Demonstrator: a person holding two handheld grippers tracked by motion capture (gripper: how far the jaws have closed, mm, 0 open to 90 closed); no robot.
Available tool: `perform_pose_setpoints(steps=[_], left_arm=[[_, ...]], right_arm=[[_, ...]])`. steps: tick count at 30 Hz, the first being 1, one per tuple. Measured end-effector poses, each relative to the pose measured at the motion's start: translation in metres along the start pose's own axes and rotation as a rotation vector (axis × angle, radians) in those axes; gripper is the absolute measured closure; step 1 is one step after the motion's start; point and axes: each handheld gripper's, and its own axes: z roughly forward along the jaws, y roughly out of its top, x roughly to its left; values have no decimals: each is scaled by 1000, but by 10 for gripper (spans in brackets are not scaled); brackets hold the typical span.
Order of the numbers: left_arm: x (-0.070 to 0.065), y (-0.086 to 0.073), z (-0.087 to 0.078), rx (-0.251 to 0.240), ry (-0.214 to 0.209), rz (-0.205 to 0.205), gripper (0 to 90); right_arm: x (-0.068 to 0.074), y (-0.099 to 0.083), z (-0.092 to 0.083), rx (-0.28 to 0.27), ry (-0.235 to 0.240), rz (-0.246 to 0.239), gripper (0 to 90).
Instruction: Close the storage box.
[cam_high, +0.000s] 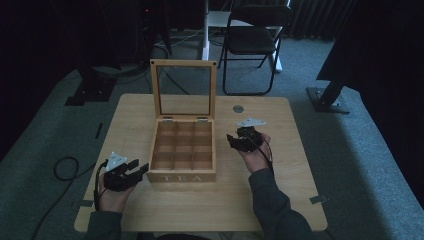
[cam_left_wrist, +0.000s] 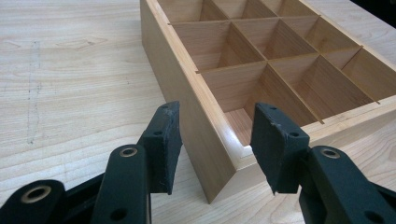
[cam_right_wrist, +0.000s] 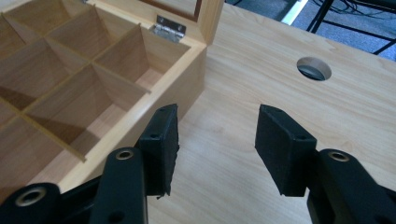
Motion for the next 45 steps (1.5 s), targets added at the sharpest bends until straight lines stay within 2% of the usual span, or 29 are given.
perform_pose_setpoints(steps=[8, 12, 23, 25, 35, 37, 39, 40, 42, 45], left_arm=[[0, 0, 0, -1, -1, -2, 528], [1, 0, 1, 0, 0, -2, 525], [-1, 0, 3, 1, 1, -2, 519], [-1, 0, 4, 5, 6, 3, 518], [-4, 0, 6, 11, 9, 20, 518], [-4, 0, 5, 12, 8, 20, 518], [-5, 0, 4, 10, 9, 20, 518], [-5, 0, 3, 9, 9, 20, 518], [-4, 0, 3, 8, 11, 20, 518], [-5, 0, 3, 9, 11, 21, 518]], right_arm=[[-3, 14, 3, -29, 15, 10, 512], [-5, 23, 5, -39, 8, -2, 508], [-8, 36, 13, -60, 11, -5, 502], [-10, 46, 19, -70, 22, 5, 508], [-11, 63, 32, -84, 18, -5, 514], [-14, 68, 37, -107, 32, 3, 506], [-16, 69, 39, -103, 38, 13, 506], [-18, 71, 43, -94, 42, 33, 511], [-19, 73, 45, -94, 42, 36, 512], [-16, 79, 49, -94, 37, 12, 514]])
